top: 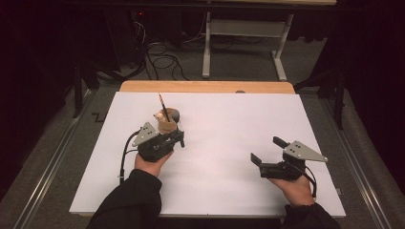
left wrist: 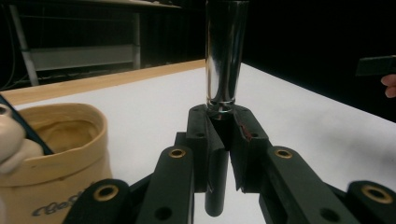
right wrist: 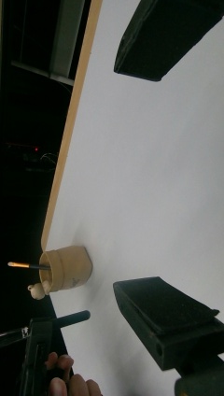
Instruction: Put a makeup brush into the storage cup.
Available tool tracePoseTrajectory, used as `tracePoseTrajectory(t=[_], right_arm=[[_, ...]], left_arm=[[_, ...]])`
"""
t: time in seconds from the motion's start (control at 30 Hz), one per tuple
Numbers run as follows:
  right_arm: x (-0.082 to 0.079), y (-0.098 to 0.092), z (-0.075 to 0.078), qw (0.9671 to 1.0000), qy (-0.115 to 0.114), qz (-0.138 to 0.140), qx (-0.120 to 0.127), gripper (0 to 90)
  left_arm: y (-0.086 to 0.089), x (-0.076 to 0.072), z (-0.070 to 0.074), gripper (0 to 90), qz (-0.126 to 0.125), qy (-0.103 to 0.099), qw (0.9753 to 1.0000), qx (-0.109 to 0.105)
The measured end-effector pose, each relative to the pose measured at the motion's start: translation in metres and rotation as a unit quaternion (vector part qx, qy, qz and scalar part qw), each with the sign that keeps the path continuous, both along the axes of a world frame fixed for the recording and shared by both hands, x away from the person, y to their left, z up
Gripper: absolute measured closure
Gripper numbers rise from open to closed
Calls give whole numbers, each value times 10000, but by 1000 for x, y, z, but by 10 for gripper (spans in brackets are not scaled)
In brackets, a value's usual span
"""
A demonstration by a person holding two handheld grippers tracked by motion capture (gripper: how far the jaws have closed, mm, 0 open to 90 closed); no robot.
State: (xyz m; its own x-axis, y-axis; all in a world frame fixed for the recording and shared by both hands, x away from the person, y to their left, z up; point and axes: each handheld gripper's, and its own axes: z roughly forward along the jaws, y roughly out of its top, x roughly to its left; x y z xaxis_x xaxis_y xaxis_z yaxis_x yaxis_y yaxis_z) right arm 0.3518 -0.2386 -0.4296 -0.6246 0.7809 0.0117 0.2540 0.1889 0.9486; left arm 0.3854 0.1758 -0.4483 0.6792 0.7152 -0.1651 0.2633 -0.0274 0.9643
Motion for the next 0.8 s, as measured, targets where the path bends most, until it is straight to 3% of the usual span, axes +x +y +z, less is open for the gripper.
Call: tracePoseTrajectory(t=[0.57,0.8], right_arm=[[-2,-10,-3,9999,26,-102,-8,6],[-3,-9,-6,9999,29,-75,-74,6]], left_arm=[[43,6,5,789,658,-66,9978,-24],[51,7,8,789,769,-101,9970,-71]])
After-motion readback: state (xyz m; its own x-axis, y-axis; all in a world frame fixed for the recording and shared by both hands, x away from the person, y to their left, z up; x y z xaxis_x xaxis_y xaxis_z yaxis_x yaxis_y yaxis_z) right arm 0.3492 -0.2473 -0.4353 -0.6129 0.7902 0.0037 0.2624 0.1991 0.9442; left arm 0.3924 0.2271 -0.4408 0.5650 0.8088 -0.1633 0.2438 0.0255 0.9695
